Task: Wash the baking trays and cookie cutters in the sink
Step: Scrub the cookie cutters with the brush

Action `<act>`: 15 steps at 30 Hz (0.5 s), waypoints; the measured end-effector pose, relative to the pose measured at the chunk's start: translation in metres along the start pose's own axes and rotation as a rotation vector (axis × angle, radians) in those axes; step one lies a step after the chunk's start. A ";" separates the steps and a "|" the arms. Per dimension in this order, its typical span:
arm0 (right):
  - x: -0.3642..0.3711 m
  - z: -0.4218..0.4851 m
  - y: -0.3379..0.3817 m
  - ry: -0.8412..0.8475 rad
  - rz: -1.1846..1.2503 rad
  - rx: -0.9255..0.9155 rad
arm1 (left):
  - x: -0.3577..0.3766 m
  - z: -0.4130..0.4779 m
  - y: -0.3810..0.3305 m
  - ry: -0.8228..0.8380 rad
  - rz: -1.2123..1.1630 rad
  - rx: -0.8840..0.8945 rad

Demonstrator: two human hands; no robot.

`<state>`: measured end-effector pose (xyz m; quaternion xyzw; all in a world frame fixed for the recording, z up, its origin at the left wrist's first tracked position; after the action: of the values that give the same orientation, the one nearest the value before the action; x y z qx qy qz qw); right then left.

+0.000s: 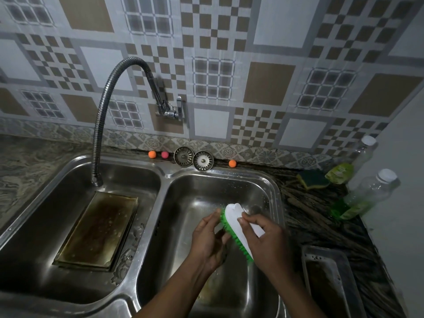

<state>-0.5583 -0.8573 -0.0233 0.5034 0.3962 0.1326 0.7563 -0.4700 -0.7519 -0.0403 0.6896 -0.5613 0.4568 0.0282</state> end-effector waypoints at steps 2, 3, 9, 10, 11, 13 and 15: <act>0.003 0.006 -0.004 -0.020 -0.073 0.002 | 0.000 0.000 0.003 -0.012 -0.014 0.016; 0.005 0.009 -0.006 -0.031 -0.098 0.006 | 0.000 0.001 0.003 -0.029 -0.020 0.040; 0.013 0.001 -0.004 -0.053 -0.064 -0.048 | -0.002 -0.001 -0.002 -0.101 0.022 0.135; 0.014 0.004 -0.006 -0.058 -0.058 -0.020 | -0.003 -0.002 -0.001 -0.096 0.049 0.148; 0.012 0.008 -0.008 -0.070 -0.048 0.017 | -0.005 -0.002 -0.001 -0.079 0.084 0.162; 0.006 0.017 -0.010 -0.085 -0.006 0.081 | -0.007 -0.005 0.000 -0.003 0.133 0.167; 0.001 0.022 -0.008 -0.038 0.059 0.097 | -0.010 -0.005 -0.004 0.089 0.122 0.121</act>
<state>-0.5434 -0.8742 -0.0265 0.5531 0.3728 0.1257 0.7344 -0.4696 -0.7404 -0.0419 0.6334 -0.5718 0.5211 -0.0167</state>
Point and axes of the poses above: each hand's wrist, its own z-axis towards the middle knuckle, its own x-axis out of the palm, y = z × x, the point moved 2 cm from there along z, towards the middle knuckle, and after that the axes turned 3 degrees about y, right-handed, at the moved point
